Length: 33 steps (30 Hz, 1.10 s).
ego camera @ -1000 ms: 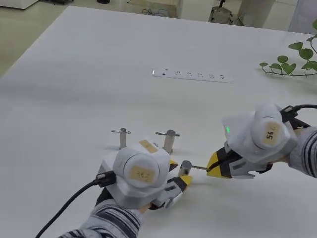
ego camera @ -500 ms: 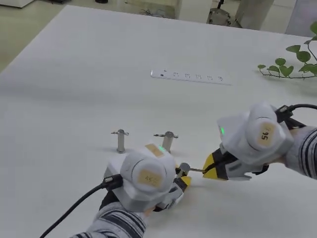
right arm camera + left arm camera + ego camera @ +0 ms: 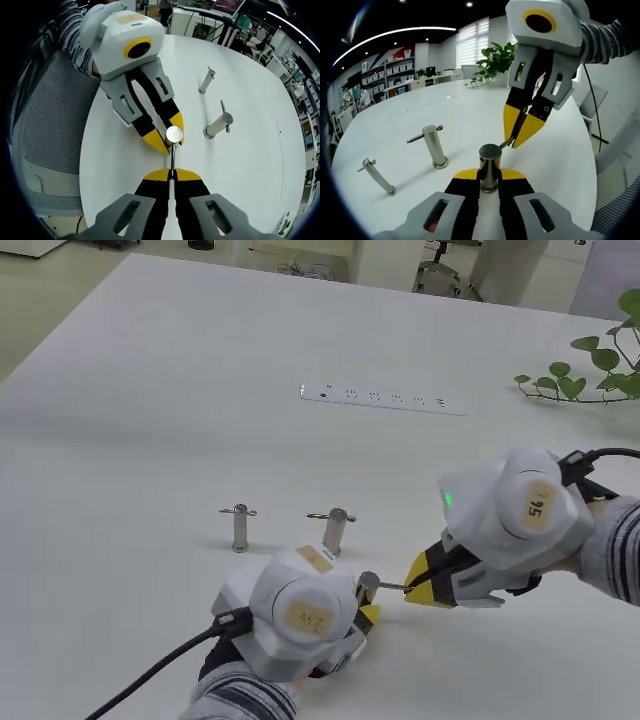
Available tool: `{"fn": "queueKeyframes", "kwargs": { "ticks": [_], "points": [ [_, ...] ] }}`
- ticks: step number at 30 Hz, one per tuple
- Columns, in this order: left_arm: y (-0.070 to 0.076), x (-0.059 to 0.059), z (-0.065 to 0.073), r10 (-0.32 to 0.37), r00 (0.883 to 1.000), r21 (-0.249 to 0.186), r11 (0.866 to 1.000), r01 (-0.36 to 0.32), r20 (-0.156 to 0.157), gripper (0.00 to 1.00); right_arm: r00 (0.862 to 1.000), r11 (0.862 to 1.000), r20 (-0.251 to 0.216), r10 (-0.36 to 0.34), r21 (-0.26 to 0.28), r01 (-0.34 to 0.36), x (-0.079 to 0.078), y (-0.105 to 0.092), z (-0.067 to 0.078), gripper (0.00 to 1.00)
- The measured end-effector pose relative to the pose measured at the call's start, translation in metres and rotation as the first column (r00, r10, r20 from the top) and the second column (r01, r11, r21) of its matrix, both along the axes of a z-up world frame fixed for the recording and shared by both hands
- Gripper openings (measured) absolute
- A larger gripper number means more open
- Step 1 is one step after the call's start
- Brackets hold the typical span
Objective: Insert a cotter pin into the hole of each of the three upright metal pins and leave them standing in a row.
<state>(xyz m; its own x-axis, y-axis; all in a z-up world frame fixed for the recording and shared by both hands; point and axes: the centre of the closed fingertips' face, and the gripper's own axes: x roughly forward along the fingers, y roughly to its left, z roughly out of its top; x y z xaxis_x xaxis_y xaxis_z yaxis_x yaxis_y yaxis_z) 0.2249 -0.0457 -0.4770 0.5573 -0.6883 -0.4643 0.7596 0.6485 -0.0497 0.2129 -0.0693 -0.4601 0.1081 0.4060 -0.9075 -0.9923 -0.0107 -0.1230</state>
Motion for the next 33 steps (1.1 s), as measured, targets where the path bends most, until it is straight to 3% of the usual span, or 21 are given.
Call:
{"fn": "queueKeyframes", "kwargs": {
  "ticks": [7,20,24,33],
  "points": [
    [-0.001,0.000,-0.001,0.000,1.000,0.012,1.000,0.000,0.021,0.10,1.000,1.000,0.005,0.010,0.006,-0.011,0.001,0.006,0.000,0.00],
    [-0.001,0.001,-0.003,0.012,1.000,-0.001,1.000,-0.012,0.004,0.10,1.000,1.000,0.007,-0.005,0.028,0.005,0.002,0.015,0.004,0.00],
    [-0.001,0.001,-0.004,0.015,1.000,-0.005,1.000,-0.015,-0.001,0.10,1.000,0.999,0.009,-0.026,0.029,0.026,0.003,0.012,0.008,0.09],
    [-0.001,0.001,-0.004,0.021,1.000,-0.009,1.000,-0.021,-0.010,0.10,0.996,0.994,-0.015,-0.085,0.064,0.085,0.004,0.005,0.015,0.04]
  ]
}}
